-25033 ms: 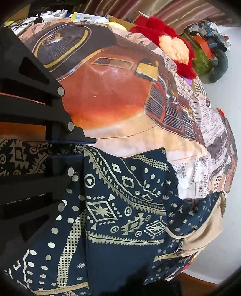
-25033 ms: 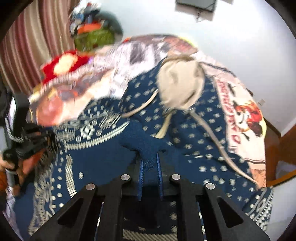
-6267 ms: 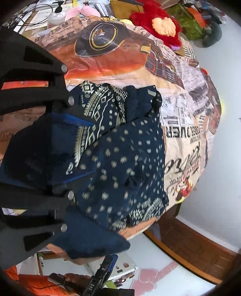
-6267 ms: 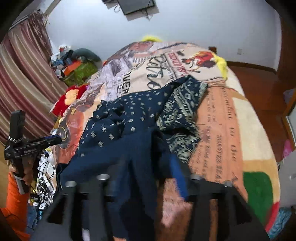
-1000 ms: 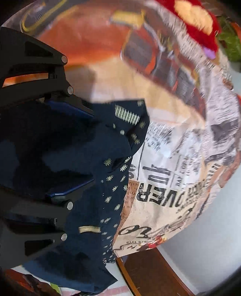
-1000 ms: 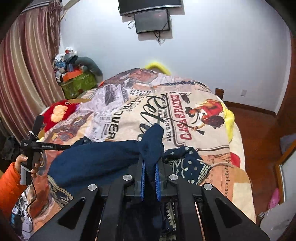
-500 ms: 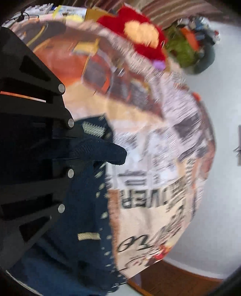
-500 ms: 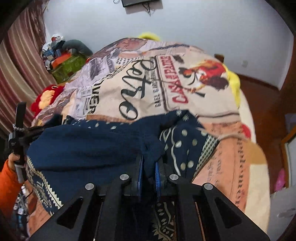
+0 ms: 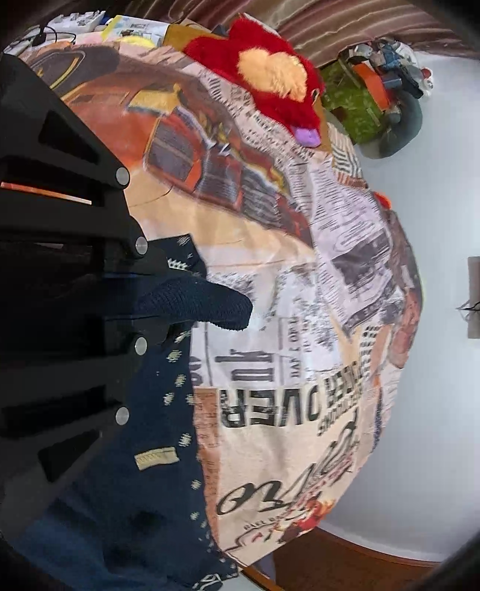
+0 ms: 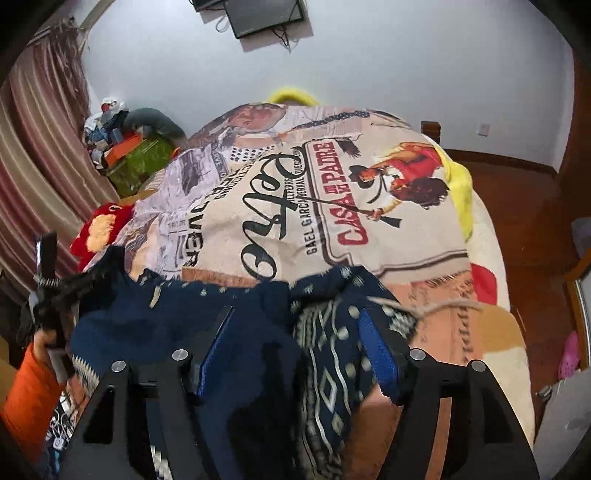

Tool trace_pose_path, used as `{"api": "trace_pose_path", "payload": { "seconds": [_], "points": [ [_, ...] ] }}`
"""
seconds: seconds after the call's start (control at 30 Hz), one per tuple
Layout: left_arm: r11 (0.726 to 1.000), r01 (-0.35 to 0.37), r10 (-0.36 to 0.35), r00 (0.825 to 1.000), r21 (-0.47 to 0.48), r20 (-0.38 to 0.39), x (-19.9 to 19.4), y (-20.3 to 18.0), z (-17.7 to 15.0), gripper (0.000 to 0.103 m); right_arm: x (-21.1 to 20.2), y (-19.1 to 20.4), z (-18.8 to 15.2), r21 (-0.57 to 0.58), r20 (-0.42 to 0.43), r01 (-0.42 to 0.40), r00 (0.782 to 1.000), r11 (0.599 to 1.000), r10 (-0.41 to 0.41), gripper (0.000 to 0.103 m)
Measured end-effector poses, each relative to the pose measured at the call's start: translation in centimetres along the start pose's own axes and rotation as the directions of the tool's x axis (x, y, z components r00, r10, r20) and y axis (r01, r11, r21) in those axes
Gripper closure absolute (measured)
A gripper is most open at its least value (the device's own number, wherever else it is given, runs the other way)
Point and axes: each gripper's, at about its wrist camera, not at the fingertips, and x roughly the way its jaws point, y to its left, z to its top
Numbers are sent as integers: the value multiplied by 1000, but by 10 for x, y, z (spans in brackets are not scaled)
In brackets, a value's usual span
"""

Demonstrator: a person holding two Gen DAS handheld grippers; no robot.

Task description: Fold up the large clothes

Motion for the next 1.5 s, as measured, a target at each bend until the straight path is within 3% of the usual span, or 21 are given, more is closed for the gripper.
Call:
{"api": "trace_pose_path", "payload": {
  "seconds": [0.13, 0.27, 0.53, 0.77, 0.9, 1.03, 1.2, 1.27, 1.4, 1.5],
  "points": [
    [1000, -11, 11, 1000, 27, -23, 8, -2, -7, 91, 40, 7, 5, 9, -92, -28, 995, 1000, 29, 40],
    [999, -18, 19, 1000, 43, -22, 8, -2, -10, 91, 71, 13, -5, -10, -171, 6, 985, 1000, -7, 71],
    [1000, 30, -29, 995, -10, 99, -39, 7, 9, 91, 37, 35, -10, -141, -28, 90, 995, 986, -95, 94],
    [992, 113, -101, 977, -52, 189, -71, 3, 33, 91, -17, 35, 2, -159, 133, 158, 982, 975, -137, 96],
    [992, 101, -90, 986, -72, 138, -44, -4, 47, 91, -19, 21, 19, -111, 161, 176, 974, 978, -157, 96],
    [988, 82, -83, 997, -134, 3, 9, 1, 46, 91, 16, 13, 26, -106, 103, 196, 977, 975, -186, 96],
    [993, 29, -45, 988, -112, -145, 67, 2, 24, 88, 63, 2, 13, -113, 15, 231, 973, 966, -231, 96],
    [997, 24, -35, 987, -73, -155, 73, 0, 15, 83, 72, -6, 8, -101, -20, 219, 975, 971, -222, 96],
    [999, -31, 35, 994, 39, -103, 56, -6, 9, 66, 63, -9, 6, -122, -21, 183, 982, 975, -187, 95],
    [995, -39, 46, 996, 92, -71, 34, -5, 10, 61, 48, -3, 8, -157, -29, 205, 977, 966, -212, 95]
  ]
}}
